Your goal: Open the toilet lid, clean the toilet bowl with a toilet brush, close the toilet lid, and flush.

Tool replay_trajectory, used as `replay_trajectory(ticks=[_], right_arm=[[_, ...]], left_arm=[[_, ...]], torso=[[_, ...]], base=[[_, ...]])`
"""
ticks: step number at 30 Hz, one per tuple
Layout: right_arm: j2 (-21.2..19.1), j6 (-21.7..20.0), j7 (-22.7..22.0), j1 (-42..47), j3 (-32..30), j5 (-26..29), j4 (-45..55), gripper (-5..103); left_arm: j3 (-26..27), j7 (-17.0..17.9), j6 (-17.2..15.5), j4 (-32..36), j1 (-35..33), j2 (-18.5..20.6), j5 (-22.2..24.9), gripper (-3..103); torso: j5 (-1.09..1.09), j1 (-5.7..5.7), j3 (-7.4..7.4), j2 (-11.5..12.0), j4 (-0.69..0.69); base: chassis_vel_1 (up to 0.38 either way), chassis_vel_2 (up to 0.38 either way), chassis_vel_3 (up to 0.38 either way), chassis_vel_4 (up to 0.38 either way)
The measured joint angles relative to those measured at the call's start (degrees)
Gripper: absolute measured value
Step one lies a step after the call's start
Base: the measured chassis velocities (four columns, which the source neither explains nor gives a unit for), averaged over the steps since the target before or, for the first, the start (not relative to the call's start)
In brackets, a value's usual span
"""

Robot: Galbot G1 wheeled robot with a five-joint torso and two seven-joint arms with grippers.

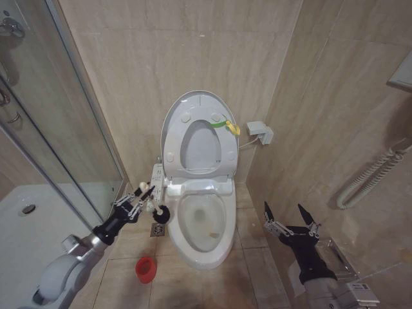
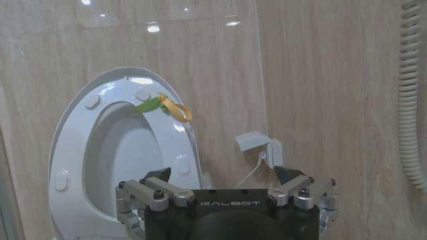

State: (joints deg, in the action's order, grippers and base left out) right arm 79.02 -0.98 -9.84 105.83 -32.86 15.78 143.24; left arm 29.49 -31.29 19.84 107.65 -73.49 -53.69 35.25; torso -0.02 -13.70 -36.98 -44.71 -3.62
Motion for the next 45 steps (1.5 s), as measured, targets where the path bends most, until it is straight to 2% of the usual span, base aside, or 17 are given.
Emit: replay_trajectory(ticks=[7,11,15,18,20,21,22,26,35,45], right_arm=[[0.00,0.00,0.01,0.00,0.00,0.00,0.00,100],[0.00,0.00,0.01,0.00,0.00,0.00,0.00,100],[0.00,0.00,0.01,0.00,0.00,0.00,0.00,100],[0.00,0.00,0.01,0.00,0.00,0.00,0.00,100],[0.00,0.00,0.01,0.00,0.00,0.00,0.00,100],[0.00,0.00,0.01,0.00,0.00,0.00,0.00,100],[0.00,0.00,0.01,0.00,0.01,0.00,0.00,100],[0.00,0.00,0.01,0.00,0.00,0.00,0.00,100],[0.00,0.00,0.01,0.00,0.00,0.00,0.00,100],[0.00,0.00,0.01,0.00,0.00,0.00,0.00,100]], left_arm=[[-4.93,-2.92,0.43,-1.25,5.34,1.18,1.37,21],[-9.33,-5.87,0.82,-4.83,11.06,1.68,5.13,21],[-12.26,-6.54,0.91,-7.27,13.96,1.37,8.15,21],[-16.73,-6.74,0.80,-11.16,18.32,-0.29,10.06,21],[-17.52,-6.74,0.77,-11.95,19.05,-0.69,10.25,21],[-19.42,-6.74,0.72,-14.08,20.91,-1.75,10.92,21],[-20.84,-6.76,0.73,-15.74,22.10,-2.60,11.31,21],[-23.61,-7.05,0.90,-19.82,24.32,-5.10,11.74,21],[-27.05,-5.61,0.95,-28.44,26.51,-11.33,15.57,21],[-28.52,-5.27,0.92,-35.51,27.43,-15.67,14.33,21]], torso=[[0.02,0.00,0.00,0.00,0.02],[0.02,0.00,0.00,0.00,0.01],[0.03,0.00,0.00,0.00,0.03],[0.04,0.00,0.00,0.00,0.02],[0.02,0.00,0.00,0.00,0.02],[0.01,0.00,0.00,0.00,-0.01],[0.04,0.00,0.01,0.00,0.02],[0.01,0.00,0.00,0.00,0.01],[0.02,0.00,0.00,0.00,0.02],[0.03,0.01,0.01,0.00,0.02]], base=[[0.000,0.000,0.000,0.000],[0.000,0.000,0.000,0.000],[0.000,0.000,0.000,0.000],[0.000,0.000,0.000,0.000],[0.000,0.000,0.000,0.000],[0.000,0.000,0.000,0.000],[0.000,0.000,0.000,0.000],[0.000,0.000,0.000,0.000],[0.000,0.000,0.000,0.000],[0.000,0.000,0.000,0.000]])
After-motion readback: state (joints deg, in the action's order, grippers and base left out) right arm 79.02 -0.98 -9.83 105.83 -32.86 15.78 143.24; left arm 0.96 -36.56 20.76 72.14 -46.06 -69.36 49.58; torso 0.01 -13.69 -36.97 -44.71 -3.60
